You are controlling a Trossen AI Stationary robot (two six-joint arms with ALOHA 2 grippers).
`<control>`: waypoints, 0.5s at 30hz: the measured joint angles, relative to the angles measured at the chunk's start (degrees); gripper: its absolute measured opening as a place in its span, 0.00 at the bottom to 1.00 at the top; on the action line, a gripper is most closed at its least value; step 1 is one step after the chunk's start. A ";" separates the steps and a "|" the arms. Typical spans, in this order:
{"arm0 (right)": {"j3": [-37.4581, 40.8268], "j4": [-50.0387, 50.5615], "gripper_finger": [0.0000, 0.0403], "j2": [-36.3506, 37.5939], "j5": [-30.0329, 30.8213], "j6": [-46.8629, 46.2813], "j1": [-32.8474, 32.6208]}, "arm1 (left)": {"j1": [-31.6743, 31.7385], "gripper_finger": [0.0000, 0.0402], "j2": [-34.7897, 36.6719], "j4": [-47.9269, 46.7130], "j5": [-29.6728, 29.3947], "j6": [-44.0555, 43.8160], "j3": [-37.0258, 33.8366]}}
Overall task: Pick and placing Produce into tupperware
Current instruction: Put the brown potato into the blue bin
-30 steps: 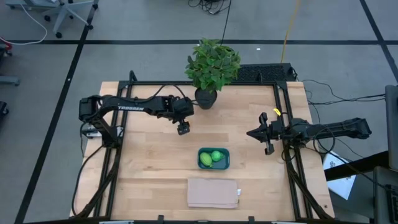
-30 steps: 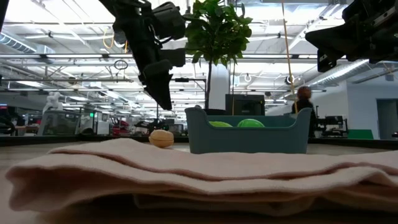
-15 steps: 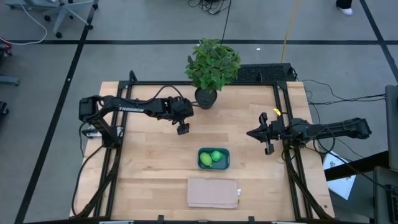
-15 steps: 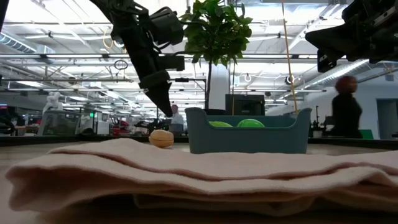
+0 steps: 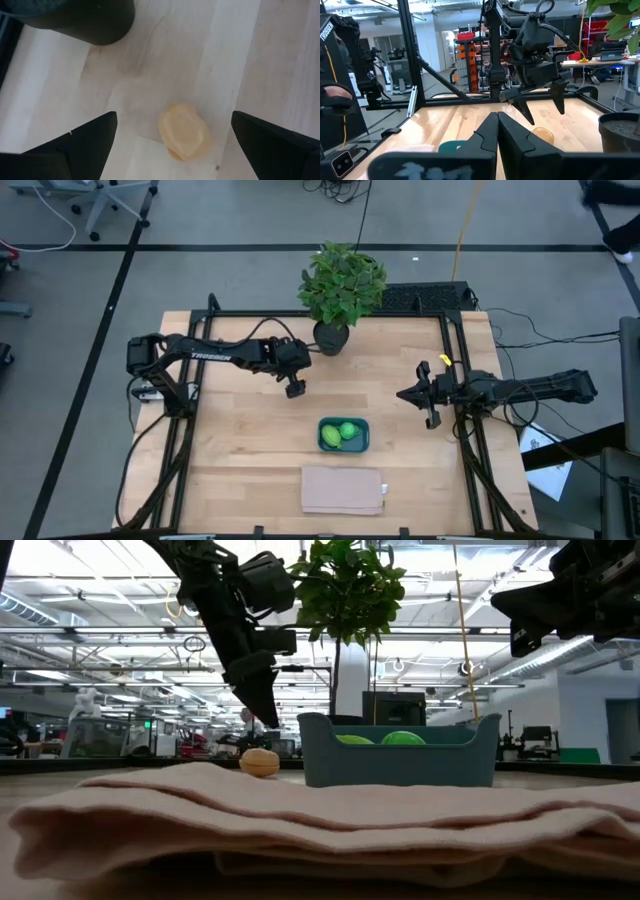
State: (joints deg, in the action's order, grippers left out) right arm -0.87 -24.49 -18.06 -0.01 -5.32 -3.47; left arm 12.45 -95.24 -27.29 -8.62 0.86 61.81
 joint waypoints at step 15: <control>0.00 0.83 0.00 0.00 0.01 0.02 -0.01 | -0.17 0.99 -1.27 6.73 2.60 4.11 -4.10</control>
State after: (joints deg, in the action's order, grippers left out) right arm -0.87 -23.66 -18.06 0.00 -5.30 -3.49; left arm 12.28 -96.51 -20.56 -6.02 4.97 57.71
